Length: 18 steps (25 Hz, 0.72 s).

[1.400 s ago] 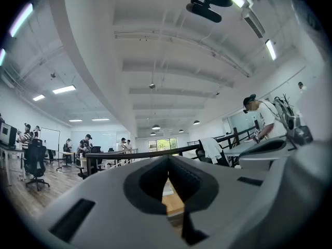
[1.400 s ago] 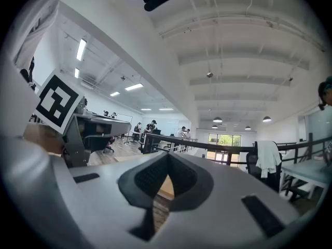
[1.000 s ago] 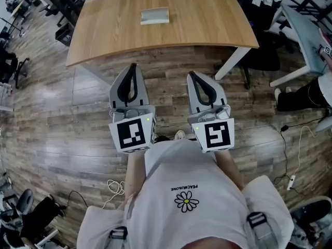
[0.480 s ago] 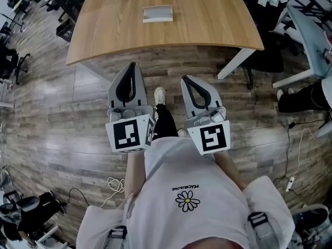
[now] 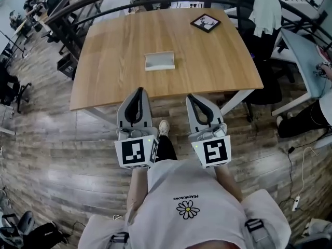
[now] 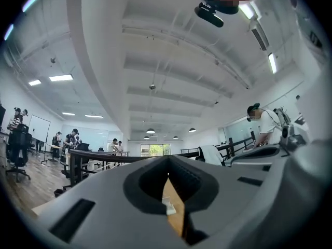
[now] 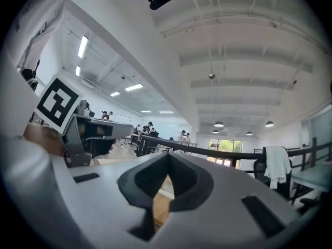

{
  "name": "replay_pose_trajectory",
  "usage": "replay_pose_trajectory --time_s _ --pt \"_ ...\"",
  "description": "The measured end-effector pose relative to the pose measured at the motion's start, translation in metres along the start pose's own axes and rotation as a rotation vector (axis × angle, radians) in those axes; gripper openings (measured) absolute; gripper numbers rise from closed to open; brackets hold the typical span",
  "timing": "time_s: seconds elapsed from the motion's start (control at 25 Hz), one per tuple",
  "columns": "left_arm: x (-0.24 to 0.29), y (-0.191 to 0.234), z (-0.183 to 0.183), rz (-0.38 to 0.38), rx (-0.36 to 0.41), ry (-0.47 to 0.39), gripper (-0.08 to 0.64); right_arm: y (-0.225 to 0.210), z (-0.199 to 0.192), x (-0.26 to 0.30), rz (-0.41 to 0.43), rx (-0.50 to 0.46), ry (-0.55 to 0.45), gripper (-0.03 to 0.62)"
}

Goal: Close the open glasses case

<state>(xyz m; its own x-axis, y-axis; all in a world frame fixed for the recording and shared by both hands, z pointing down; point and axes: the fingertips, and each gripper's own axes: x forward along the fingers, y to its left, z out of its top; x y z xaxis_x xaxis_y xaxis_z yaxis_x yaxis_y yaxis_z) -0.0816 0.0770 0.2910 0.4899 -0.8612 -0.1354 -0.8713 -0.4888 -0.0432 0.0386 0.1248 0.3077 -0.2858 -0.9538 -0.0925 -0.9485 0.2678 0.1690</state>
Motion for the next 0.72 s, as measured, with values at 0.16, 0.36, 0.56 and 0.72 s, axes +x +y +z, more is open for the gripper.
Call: replay_pose_trajectory --time_s 0.16,0.36,0.56,0.72 --pt "0.042 0.025 -0.013 0.004 0.001 -0.020 0.017 -0.012 -0.011 0.051 0.008 -0.019 -0.027 0.006" --pt "0.124 0.058 -0.021 -0.052 -0.017 -0.005 0.017 -0.042 -0.007 0.138 -0.028 0.013 -0.049 0.006" --pt "0.194 0.084 -0.020 -0.143 -0.091 0.003 0.017 -0.047 0.008 0.207 -0.036 -0.002 -0.039 0.006" --pt "0.236 0.101 -0.015 -0.173 -0.086 -0.028 0.017 -0.066 0.002 0.249 -0.094 -0.006 -0.022 0.006"
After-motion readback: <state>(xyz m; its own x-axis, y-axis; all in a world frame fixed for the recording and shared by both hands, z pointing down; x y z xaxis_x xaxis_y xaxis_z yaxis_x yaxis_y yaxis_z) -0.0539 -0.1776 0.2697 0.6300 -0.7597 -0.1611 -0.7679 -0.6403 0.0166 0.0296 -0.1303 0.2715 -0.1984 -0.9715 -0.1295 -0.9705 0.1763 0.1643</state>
